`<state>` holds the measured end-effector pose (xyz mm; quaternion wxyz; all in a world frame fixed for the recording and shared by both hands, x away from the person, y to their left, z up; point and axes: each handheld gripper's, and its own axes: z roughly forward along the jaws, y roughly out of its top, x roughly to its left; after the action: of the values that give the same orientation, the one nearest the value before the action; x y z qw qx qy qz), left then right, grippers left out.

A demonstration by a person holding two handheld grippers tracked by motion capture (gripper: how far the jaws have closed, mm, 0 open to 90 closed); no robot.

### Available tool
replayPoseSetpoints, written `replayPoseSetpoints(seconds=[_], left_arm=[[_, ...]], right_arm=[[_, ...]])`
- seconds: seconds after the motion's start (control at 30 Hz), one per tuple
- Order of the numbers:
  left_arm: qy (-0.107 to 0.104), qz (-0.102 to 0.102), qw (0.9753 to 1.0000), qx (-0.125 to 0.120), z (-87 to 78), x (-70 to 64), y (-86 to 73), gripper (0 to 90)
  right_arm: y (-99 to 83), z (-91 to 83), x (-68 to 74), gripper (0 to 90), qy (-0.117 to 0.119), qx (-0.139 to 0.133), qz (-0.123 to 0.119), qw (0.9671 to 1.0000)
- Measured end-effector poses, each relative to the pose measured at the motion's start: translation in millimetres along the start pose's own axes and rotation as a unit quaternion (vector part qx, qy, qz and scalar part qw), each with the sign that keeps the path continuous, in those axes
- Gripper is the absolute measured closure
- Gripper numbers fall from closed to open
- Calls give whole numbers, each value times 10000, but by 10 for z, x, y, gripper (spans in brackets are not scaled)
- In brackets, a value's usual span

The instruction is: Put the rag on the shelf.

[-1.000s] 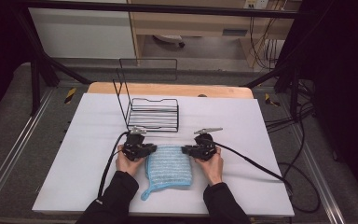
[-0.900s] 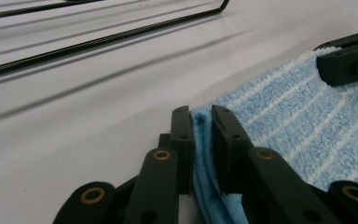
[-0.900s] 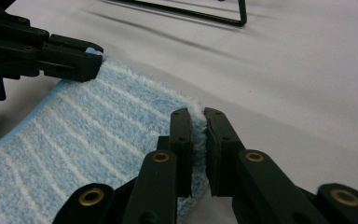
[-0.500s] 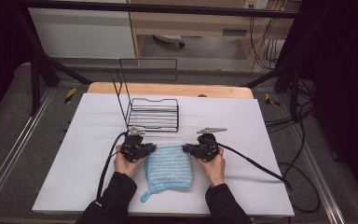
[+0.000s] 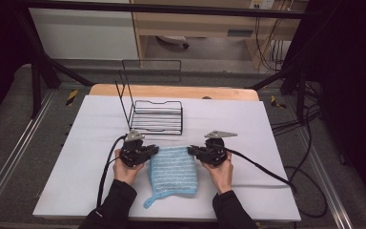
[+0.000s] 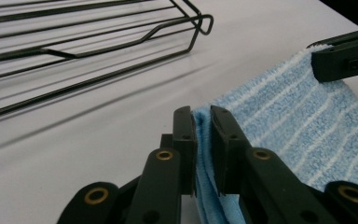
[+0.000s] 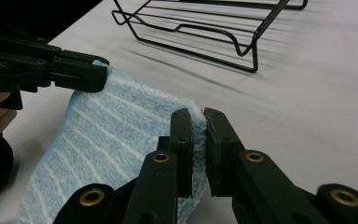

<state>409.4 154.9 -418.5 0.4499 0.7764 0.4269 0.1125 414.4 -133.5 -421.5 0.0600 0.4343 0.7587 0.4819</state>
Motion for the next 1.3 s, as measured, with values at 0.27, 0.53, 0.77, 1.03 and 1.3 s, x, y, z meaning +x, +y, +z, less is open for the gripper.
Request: replayPoseSetpoints(seconds=[0.27,0.53,0.77,1.03,1.3], left_arm=[[-2,100,9997,-218,-113,-84,57,809],[1,177,9991,-389,-198,-138,93,809],[-16,224,9977,-637,-288,-192,131,809],[-7,307,9955,-895,-407,-253,191,809],[-14,355,9932,-1110,-499,-298,263,809]], right_arm=[[24,-125,53,829,26,-254,-71,9996],[55,-230,116,830,28,-484,-195,9986],[92,-337,174,831,59,-706,-275,9971],[154,-462,269,832,58,-976,-423,9943],[218,-562,337,833,39,-1189,-539,9914]])
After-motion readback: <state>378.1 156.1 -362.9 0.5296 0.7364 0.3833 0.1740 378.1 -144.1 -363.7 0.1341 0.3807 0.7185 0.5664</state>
